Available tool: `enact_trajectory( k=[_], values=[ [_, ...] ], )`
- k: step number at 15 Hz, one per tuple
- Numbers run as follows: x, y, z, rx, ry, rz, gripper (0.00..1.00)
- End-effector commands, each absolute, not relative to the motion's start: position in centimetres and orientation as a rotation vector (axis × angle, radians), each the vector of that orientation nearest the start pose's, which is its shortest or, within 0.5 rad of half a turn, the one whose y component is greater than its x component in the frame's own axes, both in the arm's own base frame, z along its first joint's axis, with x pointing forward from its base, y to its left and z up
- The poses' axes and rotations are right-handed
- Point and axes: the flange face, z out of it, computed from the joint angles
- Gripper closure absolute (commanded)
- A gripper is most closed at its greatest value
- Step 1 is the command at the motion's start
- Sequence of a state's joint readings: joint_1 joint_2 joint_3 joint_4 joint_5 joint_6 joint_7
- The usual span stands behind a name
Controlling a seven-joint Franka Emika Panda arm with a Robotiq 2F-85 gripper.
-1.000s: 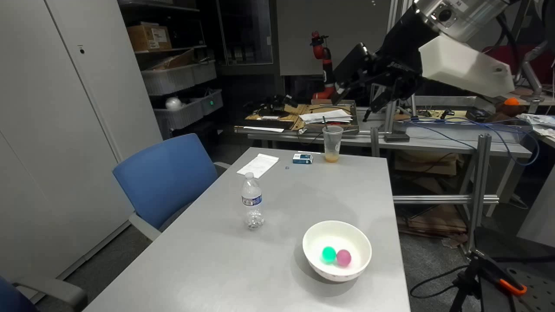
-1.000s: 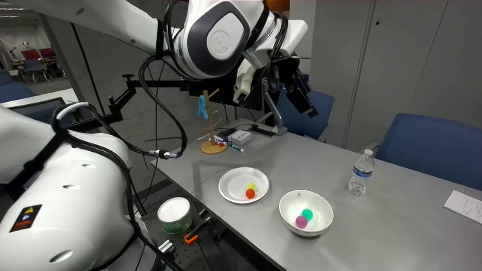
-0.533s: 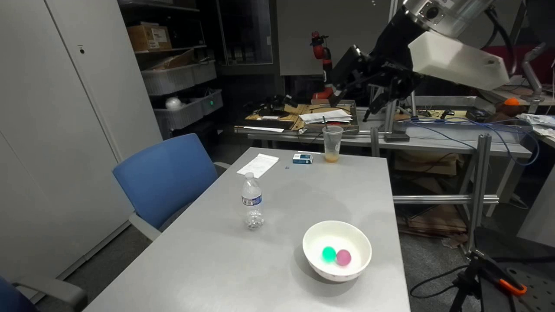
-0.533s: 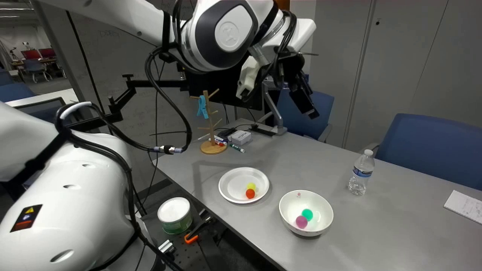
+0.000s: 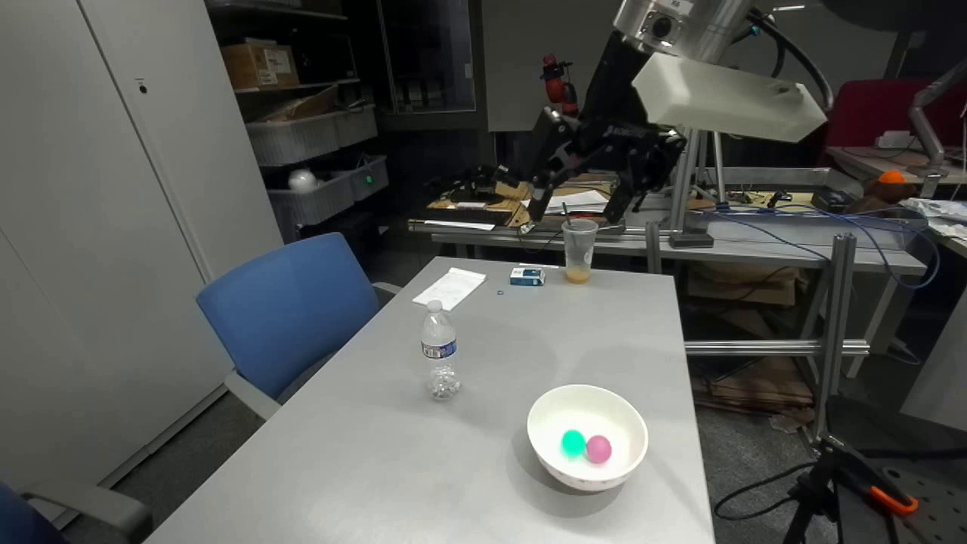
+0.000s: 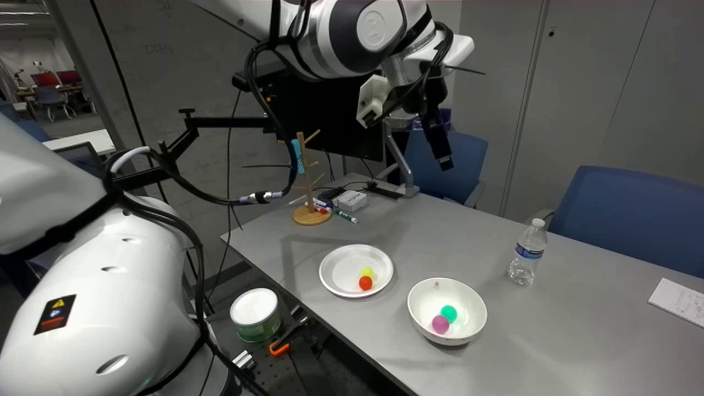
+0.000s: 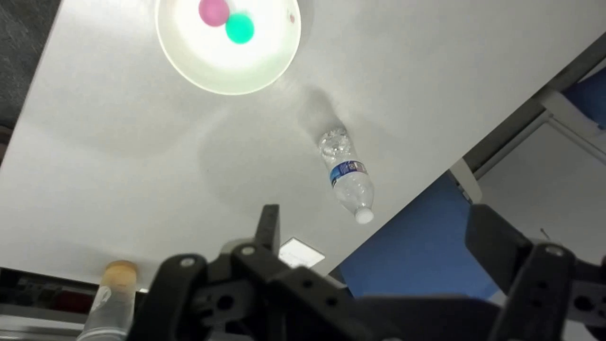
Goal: Take the yellow and orange bowls on the plate and put them in the bowl
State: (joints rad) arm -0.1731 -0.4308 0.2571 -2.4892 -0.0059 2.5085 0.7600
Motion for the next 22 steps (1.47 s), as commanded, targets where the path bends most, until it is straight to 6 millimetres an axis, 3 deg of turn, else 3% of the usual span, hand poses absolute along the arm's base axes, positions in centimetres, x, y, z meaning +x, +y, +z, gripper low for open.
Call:
enact_trajectory(
  k=[1,13,17,22],
  values=[
    [45.1,4.5,48.2,-2.831,0.98,-0.651,0.0],
    [46.5,4.6,47.6,-2.831,0.991,-0.602,0.0],
    [48.9,6.5,45.5,-2.825,0.982,-0.518,0.0],
    [51.3,10.9,44.1,-2.908,0.908,-0.488,0.0]
  ],
)
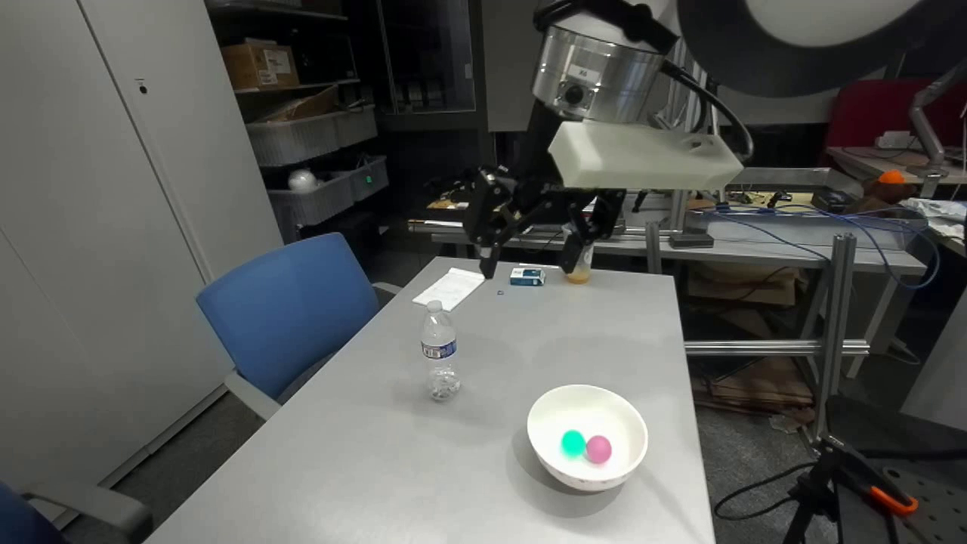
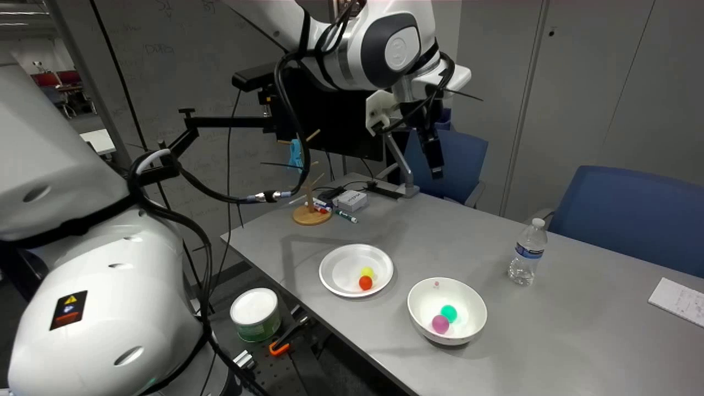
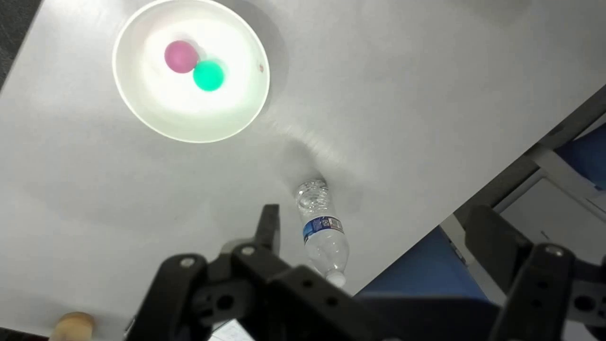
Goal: Take the yellow and orange bowls on the plate and put them in the bowl
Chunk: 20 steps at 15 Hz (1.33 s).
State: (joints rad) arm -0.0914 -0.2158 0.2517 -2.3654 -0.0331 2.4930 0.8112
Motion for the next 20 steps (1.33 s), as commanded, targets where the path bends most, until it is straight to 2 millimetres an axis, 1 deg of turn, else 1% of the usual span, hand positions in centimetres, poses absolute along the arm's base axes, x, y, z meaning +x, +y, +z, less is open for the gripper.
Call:
enact_trajectory(
  k=[1,3,5,7,10,11,12,13,15,19,20],
  values=[
    [51.8,11.7,43.6,-2.931,0.892,-0.484,0.0],
    [52.7,13.3,41.8,-2.983,0.841,-0.441,0.0],
    [53.4,14.5,39.3,-3.036,0.792,-0.373,0.0],
    [54.0,14.5,36.6,-3.095,0.756,-0.303,0.0],
    [53.9,13.9,33.8,-3.162,0.733,-0.245,0.0],
    [53.5,13.3,33.3,-3.156,0.76,-0.245,0.0],
    [53.2,13.6,33.5,-3.127,0.739,-0.247,0.0],
    [53.3,13.3,33.0,-3.134,0.745,-0.233,0.0],
    [53.4,12.9,32.7,-3.137,0.753,-0.229,0.0],
    [53.4,13.1,32.7,-3.139,0.747,-0.231,0.0],
    [53.6,13.2,32.6,-3.178,0.739,-0.24,0.0]
  ],
)
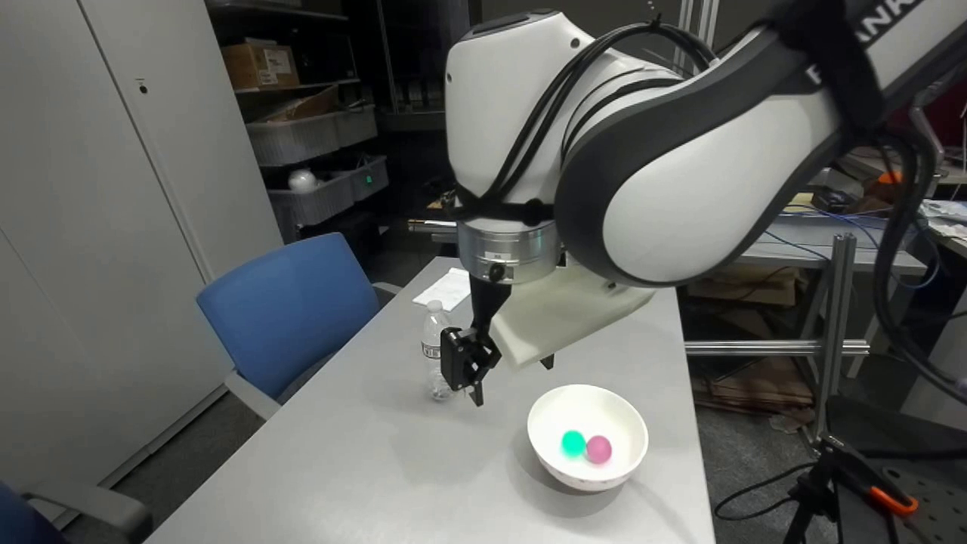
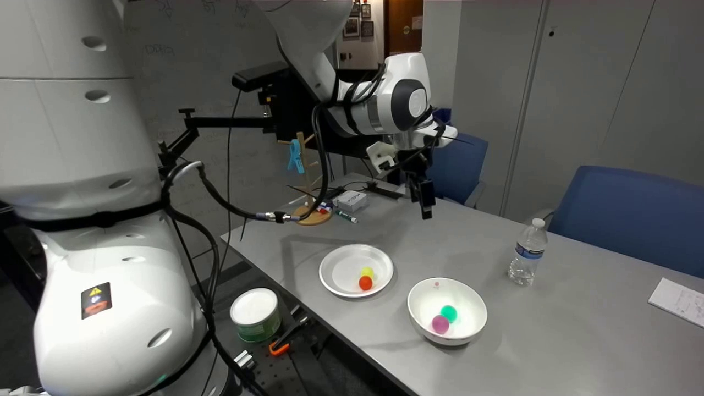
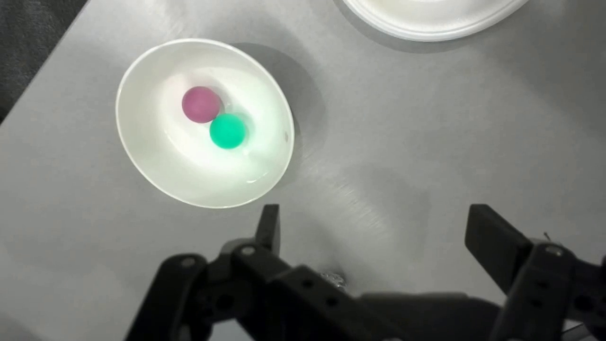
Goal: Take the yellow and orange bowls on the plate and put them in the bowl
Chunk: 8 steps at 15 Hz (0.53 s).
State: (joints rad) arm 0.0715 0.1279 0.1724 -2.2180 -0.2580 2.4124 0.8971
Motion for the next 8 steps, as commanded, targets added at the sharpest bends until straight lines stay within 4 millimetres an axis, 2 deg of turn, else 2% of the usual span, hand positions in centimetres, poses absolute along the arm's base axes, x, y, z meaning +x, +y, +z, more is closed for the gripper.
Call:
enact_trajectory(
  k=[1,5,8],
  values=[
    [53.7,13.3,32.2,-3.224,0.708,-0.25,0.0],
    [54.0,14.7,30.3,-3.434,0.451,-0.343,0.0],
    [54.1,17.0,28.7,-3.542,0.166,-0.407,0.0]
  ],
)
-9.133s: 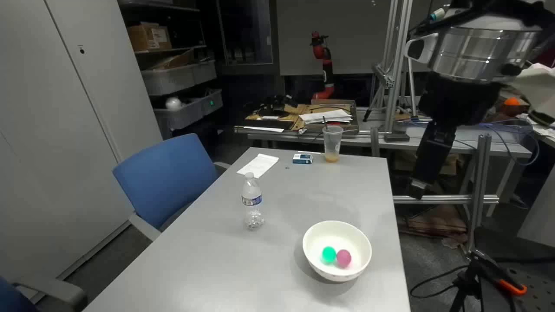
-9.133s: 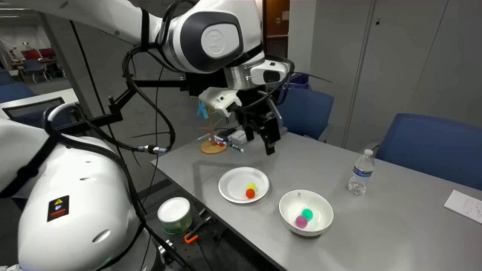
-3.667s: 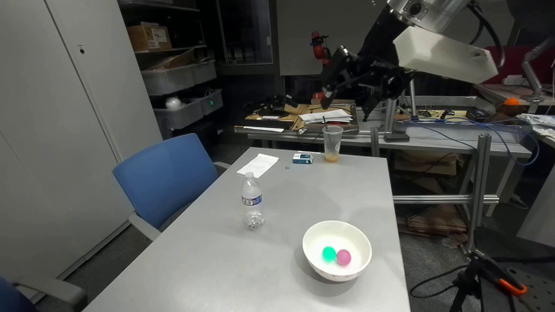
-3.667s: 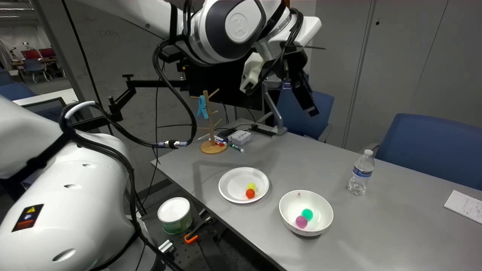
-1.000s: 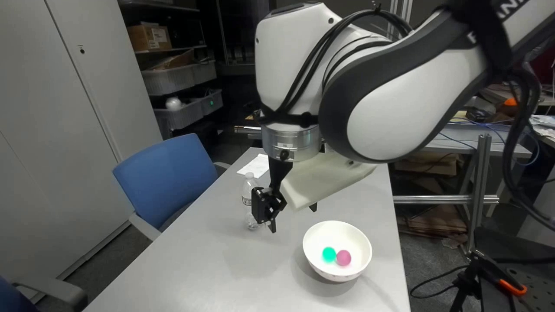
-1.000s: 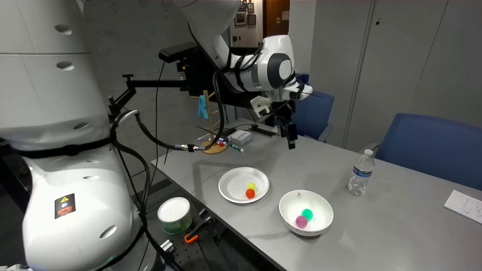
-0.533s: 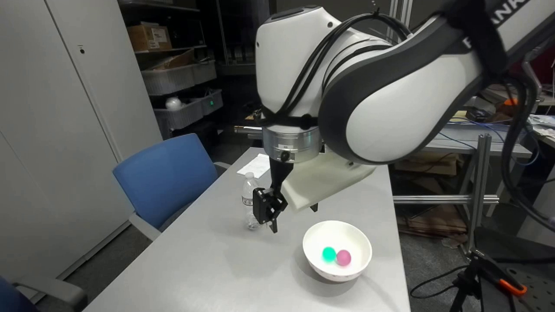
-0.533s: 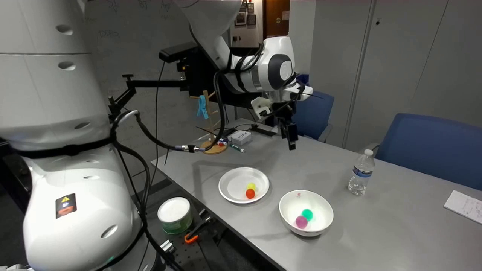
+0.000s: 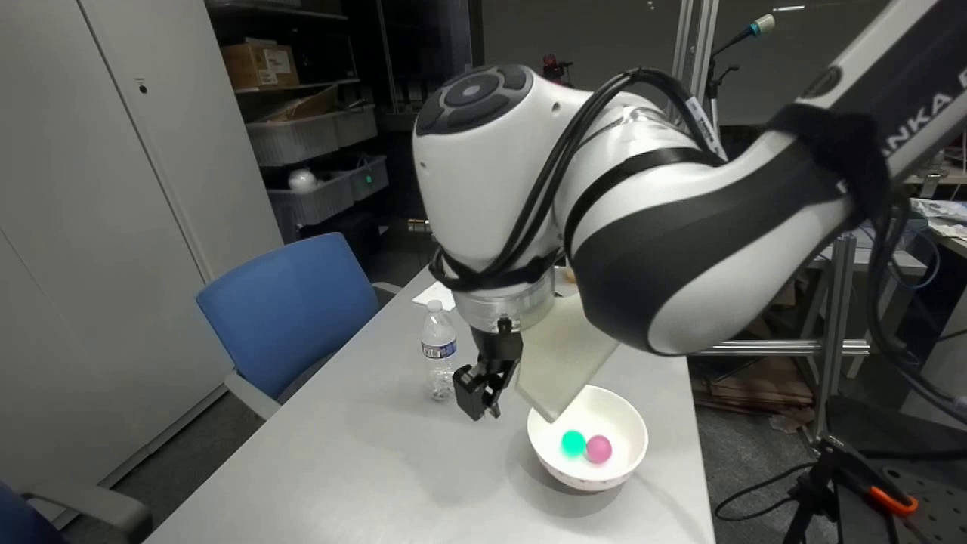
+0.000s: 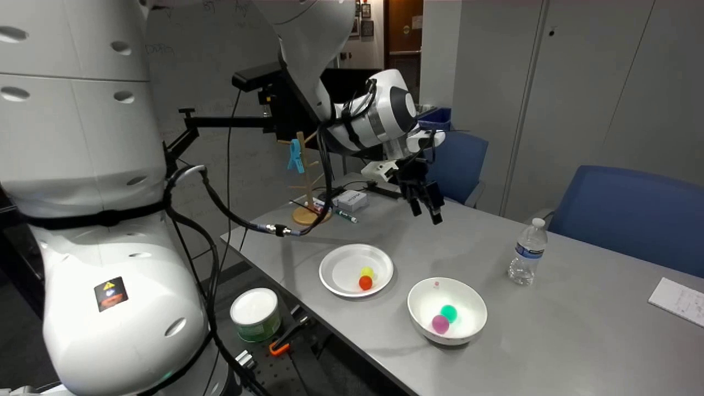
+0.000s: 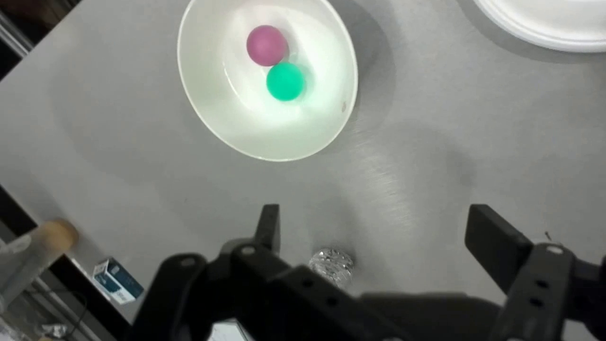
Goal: Take the yellow and orange bowls on the plate and put them in the bowl
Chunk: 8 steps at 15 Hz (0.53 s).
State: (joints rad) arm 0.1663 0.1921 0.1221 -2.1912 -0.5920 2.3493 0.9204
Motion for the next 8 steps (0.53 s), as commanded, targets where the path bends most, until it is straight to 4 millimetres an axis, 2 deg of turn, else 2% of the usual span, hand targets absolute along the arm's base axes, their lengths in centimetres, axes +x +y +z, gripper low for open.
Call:
enact_trajectory(
  k=[1,5,8],
  values=[
    [54.1,17.9,28.3,-3.553,0.053,-0.427,0.0],
    [54.6,21.2,26.6,-3.531,-0.351,-0.477,0.0],
    [55.0,22.9,24.8,-3.467,-0.621,-0.42,0.0]
  ],
)
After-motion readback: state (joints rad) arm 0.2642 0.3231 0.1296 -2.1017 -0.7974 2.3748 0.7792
